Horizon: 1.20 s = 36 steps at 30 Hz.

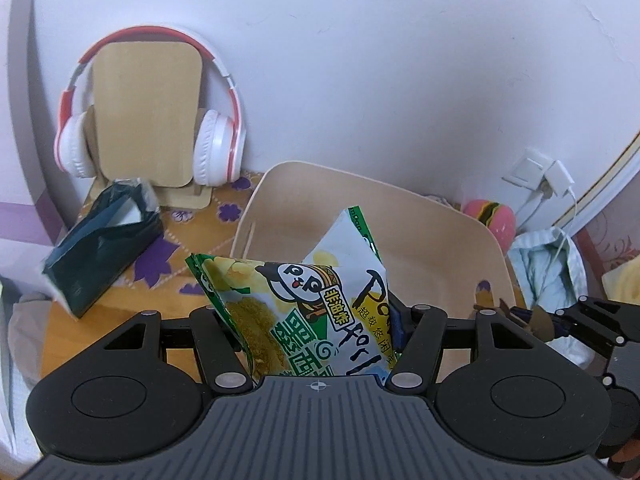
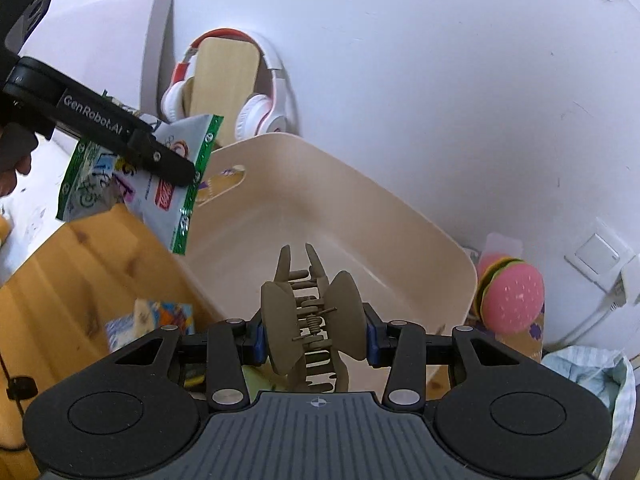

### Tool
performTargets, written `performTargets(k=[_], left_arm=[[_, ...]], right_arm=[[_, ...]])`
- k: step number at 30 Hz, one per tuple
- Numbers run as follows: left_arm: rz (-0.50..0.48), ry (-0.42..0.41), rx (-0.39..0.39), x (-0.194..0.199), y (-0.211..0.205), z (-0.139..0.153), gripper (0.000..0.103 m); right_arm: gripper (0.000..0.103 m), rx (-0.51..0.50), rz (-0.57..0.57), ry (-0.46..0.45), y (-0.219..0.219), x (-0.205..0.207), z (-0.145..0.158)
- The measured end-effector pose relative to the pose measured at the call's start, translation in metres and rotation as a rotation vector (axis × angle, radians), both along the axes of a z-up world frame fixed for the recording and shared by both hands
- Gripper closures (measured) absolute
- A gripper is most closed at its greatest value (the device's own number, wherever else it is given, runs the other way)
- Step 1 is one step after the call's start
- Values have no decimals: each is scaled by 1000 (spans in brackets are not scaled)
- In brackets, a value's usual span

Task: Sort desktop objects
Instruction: 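Carry the snack bag and claw clip over the beige basket with both tools, then open both tools to drop the snack bag and claw clip into the basket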

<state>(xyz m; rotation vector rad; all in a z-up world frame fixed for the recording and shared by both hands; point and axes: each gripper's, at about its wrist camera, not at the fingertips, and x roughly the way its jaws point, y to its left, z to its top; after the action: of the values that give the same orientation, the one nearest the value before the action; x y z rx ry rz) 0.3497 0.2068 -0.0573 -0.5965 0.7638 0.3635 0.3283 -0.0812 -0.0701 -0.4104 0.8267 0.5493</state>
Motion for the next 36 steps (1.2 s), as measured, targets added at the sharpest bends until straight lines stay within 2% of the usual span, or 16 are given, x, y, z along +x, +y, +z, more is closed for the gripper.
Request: performTargets(k=[5, 14, 21, 25, 26, 28, 32, 36], left_arm=[[-18, 31, -43, 29, 7, -14, 41], [-34, 133, -34, 74, 1, -51, 41], [-30, 208, -46, 91, 2, -74, 41], [-24, 237, -69, 92, 3, -82, 41], [-22, 236, -72, 92, 3, -83, 40], [-13, 227, -77, 89, 3, -83, 37], [-36, 234, -79, 84, 2, -81, 35], [-25, 216, -72, 77, 0, -73, 33]], right_arm=[[62, -12, -12, 26, 6, 25, -14], [62, -39, -54, 112, 13, 55, -52], [62, -105, -55, 157, 18, 64, -81], [62, -107, -78, 188, 15, 69, -90], [53, -109, -82, 193, 15, 70, -91], [51, -109, -93, 200, 13, 71, -93], [32, -111, -121, 165, 10, 67, -89], [20, -93, -134, 132, 3, 57, -78]])
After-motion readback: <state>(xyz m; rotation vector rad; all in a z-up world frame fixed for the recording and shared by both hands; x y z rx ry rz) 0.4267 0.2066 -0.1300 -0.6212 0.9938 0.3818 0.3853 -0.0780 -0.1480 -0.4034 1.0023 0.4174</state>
